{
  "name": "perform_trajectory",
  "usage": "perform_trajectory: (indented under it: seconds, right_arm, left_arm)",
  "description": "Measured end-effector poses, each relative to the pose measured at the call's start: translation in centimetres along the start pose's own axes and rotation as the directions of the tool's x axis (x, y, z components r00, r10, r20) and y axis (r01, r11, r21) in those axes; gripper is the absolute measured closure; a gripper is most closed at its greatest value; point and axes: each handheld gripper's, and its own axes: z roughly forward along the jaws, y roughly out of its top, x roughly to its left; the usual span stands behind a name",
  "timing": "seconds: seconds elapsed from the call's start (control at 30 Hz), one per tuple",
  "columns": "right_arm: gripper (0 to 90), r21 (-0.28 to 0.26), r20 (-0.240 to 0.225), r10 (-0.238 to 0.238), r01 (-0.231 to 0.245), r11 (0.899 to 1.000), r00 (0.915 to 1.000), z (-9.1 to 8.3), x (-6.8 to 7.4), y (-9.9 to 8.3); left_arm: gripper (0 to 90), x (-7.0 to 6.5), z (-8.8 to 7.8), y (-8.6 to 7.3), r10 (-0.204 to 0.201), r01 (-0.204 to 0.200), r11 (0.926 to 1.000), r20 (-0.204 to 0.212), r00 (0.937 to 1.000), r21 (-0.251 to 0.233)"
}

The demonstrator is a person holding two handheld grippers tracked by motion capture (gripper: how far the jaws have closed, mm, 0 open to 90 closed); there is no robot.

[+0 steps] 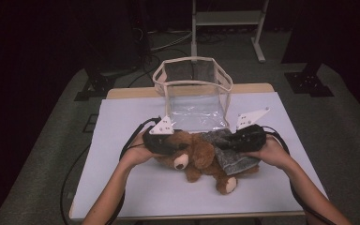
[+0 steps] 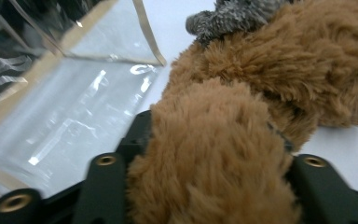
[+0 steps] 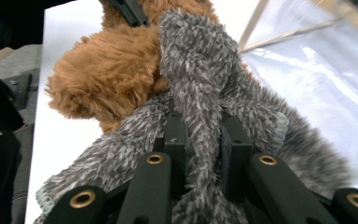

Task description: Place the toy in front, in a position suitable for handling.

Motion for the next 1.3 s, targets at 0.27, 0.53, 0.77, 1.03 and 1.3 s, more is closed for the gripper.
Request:
perform_trajectory:
  seconds: [0.27,0.53,0.77,1.03,1.3]
  right_arm:
    - [76.4,-0.014,-0.023,-0.056,0.056,0.998,0.9981,0.5,3.3,-1.5]
    - [76.2,-0.002,-0.032,-0.106,0.106,0.994,0.9939,-0.4,5.0,-1.5]
    - [75.8,-0.055,0.011,-0.113,0.113,0.992,0.9936,-1.3,2.6,2.7]
    - [76.0,0.045,-0.043,-0.064,0.065,0.997,0.997,2.1,1.2,1.7]
    - [76.3,-0.012,-0.048,-0.069,0.068,0.998,0.9964,1.0,3.3,-0.5]
  left_arm:
    - [28.8,-1.8,-2.2,-0.5,0.002,-0.002,1.0,0.059,0.9982,0.0]
    - [35.6,-3.4,-2.0,-2.0,-0.007,0.006,1.0,0.077,0.997,0.006]
    - [36.9,-4.2,-2.4,-2.6,0.047,-0.045,0.9985,0.075,0.9961,-0.031]
    - [33.3,-4.1,-2.8,-3.0,0.035,-0.029,0.9978,0.089,0.9954,-0.059]
    - [26.9,-4.0,-4.1,-2.4,0.006,0.0,0.9974,0.094,0.9956,-0.072]
